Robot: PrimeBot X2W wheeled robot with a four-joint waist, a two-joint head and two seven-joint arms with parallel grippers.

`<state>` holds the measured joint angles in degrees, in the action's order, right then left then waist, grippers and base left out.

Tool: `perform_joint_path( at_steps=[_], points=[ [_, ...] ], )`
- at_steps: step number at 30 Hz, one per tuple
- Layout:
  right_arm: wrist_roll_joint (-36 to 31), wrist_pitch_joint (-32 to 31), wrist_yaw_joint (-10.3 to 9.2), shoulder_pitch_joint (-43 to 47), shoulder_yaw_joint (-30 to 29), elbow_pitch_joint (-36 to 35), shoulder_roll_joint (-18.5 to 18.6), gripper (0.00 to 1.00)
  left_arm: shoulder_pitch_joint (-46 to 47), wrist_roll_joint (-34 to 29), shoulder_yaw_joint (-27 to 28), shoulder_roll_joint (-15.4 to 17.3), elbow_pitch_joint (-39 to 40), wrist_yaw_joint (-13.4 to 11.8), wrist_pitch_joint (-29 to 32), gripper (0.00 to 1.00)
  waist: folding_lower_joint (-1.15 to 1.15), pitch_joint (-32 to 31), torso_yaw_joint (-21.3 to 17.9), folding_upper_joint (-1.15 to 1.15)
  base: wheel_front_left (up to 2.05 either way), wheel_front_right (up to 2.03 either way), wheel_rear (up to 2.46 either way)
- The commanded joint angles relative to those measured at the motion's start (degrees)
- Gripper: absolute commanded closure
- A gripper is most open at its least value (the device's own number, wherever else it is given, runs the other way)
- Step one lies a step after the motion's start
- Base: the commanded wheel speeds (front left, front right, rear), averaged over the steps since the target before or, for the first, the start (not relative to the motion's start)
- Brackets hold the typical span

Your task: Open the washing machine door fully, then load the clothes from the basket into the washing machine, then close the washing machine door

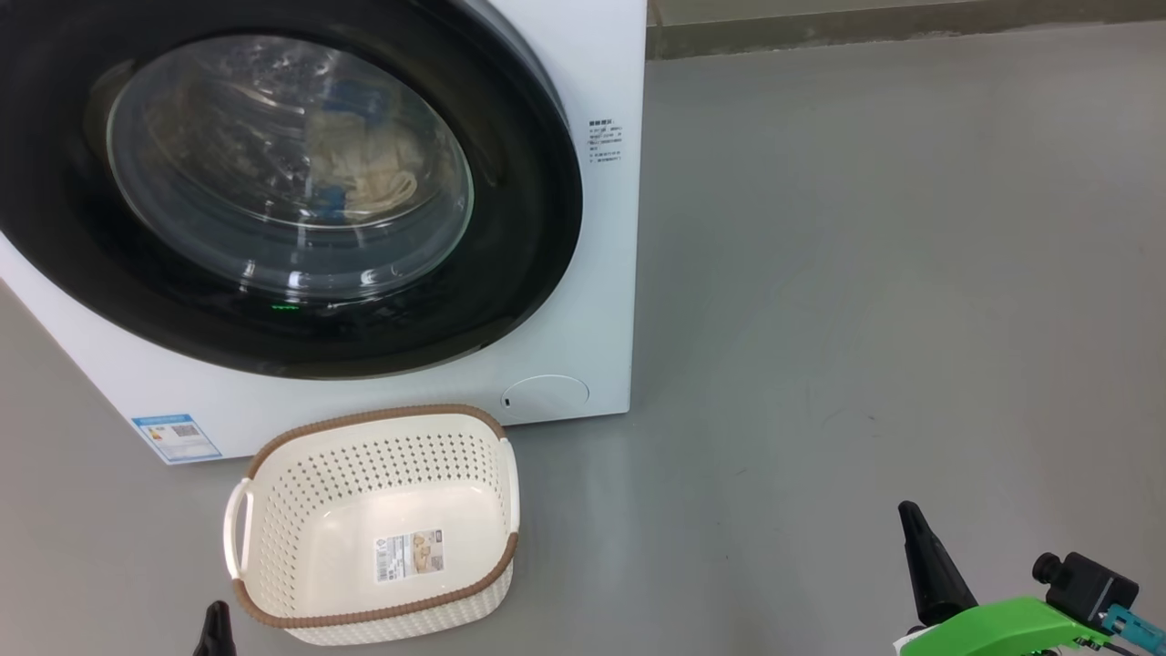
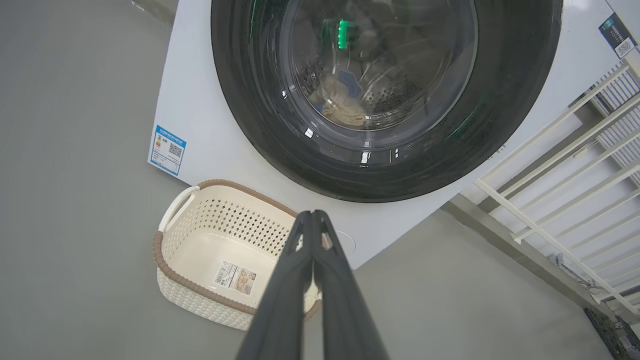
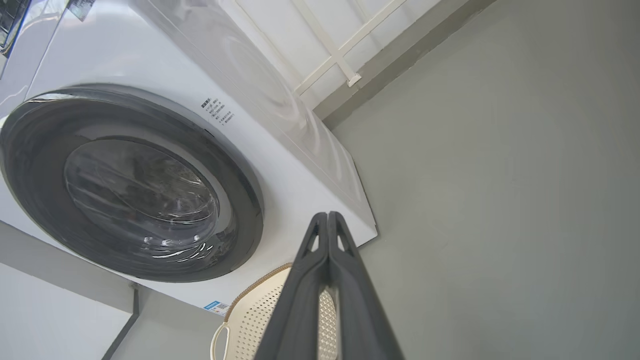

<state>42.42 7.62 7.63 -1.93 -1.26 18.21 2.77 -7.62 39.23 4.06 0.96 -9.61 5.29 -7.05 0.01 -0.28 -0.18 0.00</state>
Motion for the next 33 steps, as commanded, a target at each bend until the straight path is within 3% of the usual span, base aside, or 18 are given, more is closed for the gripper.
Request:
perform_joint_path(
  at_steps=[1, 33],
  points=[
    [1.74, -0.39, -0.05, -2.12, -0.05, -1.66, 0.32, 1.00, 2.39, 1.80, 0.96, 0.95, 0.88, 0.53, 0.40, 1.00, -0.01, 0.01, 0.01, 0.00, 0.00, 0.00, 0.00],
    [21.18, -5.79, -0.09, -2.96, -1.99, -2.68, 0.36, 1.00, 6.99, 22.37, 1.57, 1.34, -1.27, 1.20, 5.69, 1.00, -0.01, 0.19, 0.08, 0.00, 0.00, 0.00, 0.00]
  ],
)
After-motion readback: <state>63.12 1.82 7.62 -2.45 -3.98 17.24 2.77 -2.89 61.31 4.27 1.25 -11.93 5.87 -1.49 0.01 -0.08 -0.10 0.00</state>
